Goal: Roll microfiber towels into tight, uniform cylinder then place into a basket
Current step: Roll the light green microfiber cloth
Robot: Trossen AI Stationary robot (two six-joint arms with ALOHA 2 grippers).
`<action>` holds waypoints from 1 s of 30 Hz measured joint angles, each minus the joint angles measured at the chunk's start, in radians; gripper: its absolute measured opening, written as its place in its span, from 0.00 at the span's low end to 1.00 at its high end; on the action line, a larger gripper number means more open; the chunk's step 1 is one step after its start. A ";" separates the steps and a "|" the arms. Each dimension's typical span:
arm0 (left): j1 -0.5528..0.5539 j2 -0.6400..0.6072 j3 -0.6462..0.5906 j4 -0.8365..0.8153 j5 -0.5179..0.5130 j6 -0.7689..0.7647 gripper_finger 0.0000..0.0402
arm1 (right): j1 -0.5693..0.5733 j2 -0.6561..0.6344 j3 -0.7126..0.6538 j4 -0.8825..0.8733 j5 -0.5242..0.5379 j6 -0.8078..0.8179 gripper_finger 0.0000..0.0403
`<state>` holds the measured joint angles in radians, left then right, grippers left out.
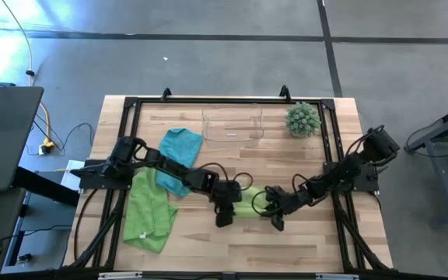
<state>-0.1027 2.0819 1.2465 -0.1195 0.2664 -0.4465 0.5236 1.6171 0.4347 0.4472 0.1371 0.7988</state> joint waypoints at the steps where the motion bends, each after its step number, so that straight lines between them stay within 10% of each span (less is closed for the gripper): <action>1: 0.003 0.000 0.000 -0.003 0.002 -0.018 0.05 | 0.000 -0.004 0.000 -0.002 0.000 -0.033 0.12; 13: 0.038 0.058 0.002 0.027 0.078 -0.114 0.07 | 0.011 -0.166 -0.001 -0.132 -0.195 -0.206 0.37; 20: 0.037 0.063 -0.002 0.085 0.056 -0.122 0.08 | 0.111 -0.197 0.002 -0.049 0.058 -0.594 0.39; 30: 0.037 0.063 -0.003 0.086 0.052 -0.126 0.08 | 0.126 -0.052 0.003 -0.032 0.190 -0.620 0.39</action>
<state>-0.0654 2.1452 1.2438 -0.0331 0.3187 -0.5728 0.6494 1.5649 0.4374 0.4153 0.3275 0.1791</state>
